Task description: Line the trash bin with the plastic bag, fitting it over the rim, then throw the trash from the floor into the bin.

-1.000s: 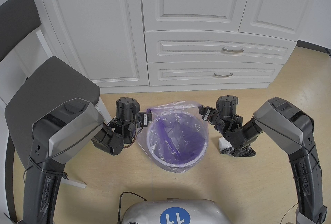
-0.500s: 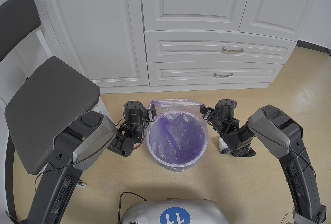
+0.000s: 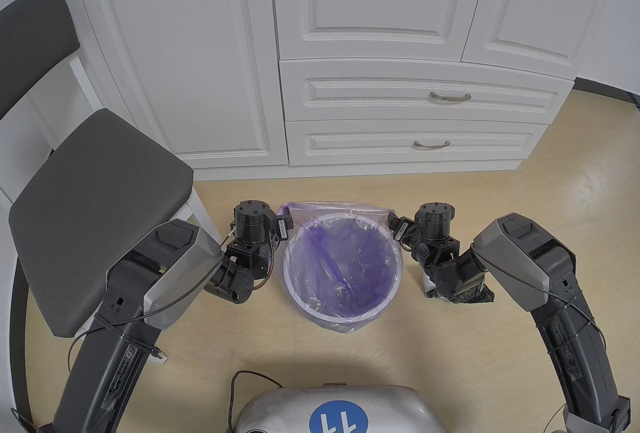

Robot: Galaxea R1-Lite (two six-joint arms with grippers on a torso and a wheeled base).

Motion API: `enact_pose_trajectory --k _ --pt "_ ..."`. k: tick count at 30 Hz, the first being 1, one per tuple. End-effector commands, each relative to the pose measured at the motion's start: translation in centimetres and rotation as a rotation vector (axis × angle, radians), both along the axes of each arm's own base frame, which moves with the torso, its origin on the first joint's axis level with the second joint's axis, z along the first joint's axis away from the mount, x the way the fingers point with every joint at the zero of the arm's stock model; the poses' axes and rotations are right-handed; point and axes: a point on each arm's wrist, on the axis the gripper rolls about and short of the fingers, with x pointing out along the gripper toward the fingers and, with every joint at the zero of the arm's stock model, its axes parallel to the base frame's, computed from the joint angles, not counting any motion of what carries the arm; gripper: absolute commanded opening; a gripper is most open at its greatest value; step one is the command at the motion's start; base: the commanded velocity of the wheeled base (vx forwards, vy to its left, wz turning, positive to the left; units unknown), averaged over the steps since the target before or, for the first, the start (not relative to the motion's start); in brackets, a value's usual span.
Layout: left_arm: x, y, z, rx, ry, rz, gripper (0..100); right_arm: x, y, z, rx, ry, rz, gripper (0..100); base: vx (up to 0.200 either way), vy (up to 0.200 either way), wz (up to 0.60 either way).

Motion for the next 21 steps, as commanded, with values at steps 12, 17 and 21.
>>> enact_pose_trajectory --k 12,17,21 --pt "-1.4 2.1 3.7 -0.063 0.159 0.012 100 -0.3 -0.3 -0.5 -0.009 0.027 0.006 100 0.000 0.000 0.00" --pt "-1.5 2.3 3.8 -0.063 0.186 0.013 100 -0.5 -0.3 -0.8 -0.021 0.065 0.009 100 0.000 0.000 0.00" --pt "-1.5 3.2 2.9 -0.076 0.223 -0.017 100 -0.6 -0.5 -1.0 -0.028 0.101 0.005 100 0.000 0.000 0.00"
